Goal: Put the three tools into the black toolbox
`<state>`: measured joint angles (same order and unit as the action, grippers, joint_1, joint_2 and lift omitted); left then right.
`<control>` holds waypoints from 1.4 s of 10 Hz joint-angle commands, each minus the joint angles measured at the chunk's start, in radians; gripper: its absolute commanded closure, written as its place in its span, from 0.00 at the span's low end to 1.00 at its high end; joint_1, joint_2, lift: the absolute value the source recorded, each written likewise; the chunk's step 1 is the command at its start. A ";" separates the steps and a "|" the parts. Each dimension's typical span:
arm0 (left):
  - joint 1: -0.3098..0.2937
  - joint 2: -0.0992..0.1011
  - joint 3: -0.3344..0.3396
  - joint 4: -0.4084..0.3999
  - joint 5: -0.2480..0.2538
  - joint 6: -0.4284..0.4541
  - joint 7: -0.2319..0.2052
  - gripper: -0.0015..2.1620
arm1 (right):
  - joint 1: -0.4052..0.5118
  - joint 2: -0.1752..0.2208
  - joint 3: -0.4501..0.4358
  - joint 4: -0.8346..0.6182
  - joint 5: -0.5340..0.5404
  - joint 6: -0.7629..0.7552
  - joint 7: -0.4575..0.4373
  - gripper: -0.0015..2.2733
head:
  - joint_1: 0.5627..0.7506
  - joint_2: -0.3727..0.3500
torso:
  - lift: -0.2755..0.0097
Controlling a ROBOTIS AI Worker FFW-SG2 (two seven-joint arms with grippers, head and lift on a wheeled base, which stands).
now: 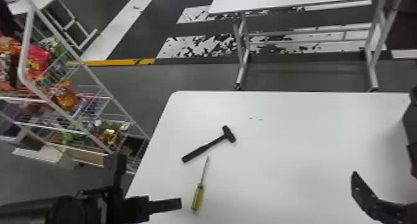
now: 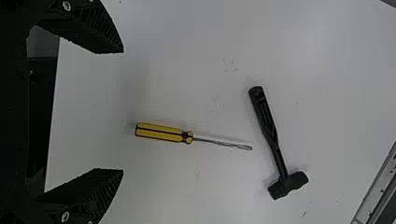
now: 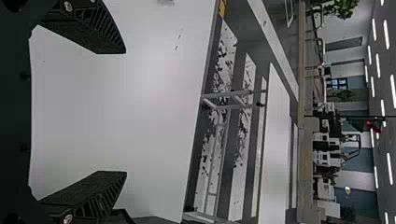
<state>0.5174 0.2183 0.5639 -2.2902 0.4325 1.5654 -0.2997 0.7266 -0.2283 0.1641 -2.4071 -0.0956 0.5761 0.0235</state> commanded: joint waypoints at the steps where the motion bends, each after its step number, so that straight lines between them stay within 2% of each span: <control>1: -0.051 -0.002 -0.024 -0.006 -0.037 0.006 0.019 0.04 | -0.007 -0.005 0.002 0.014 -0.003 0.000 0.003 0.04 | 0.70 1.00 | 0.79; 4: -0.157 0.009 -0.082 0.003 -0.100 0.006 0.096 0.04 | -0.012 -0.009 0.006 0.022 -0.003 -0.015 0.009 0.04 | 0.70 1.00 | 0.79; 5: -0.198 0.013 -0.119 0.012 -0.120 0.006 0.102 0.04 | -0.019 -0.009 0.012 0.028 -0.001 -0.015 0.009 0.04 | 0.70 1.00 | 0.79; 7: -0.260 0.019 -0.174 0.031 -0.144 0.006 0.105 0.04 | -0.019 -0.009 0.022 0.033 0.017 -0.015 0.009 0.04 | 0.70 1.00 | 0.79; 10: -0.332 0.018 -0.231 0.106 -0.133 0.006 0.103 0.04 | -0.019 -0.016 0.020 0.028 0.019 -0.006 0.009 0.04 | 0.70 1.00 | 0.79; 14: -0.352 0.010 -0.266 0.213 -0.129 0.006 0.086 0.04 | -0.024 -0.019 0.022 0.028 0.024 0.006 0.009 0.03 | 0.70 0.97 | 0.79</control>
<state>0.1656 0.2299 0.3035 -2.0857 0.3032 1.5670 -0.2127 0.7031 -0.2463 0.1852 -2.3792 -0.0727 0.5801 0.0322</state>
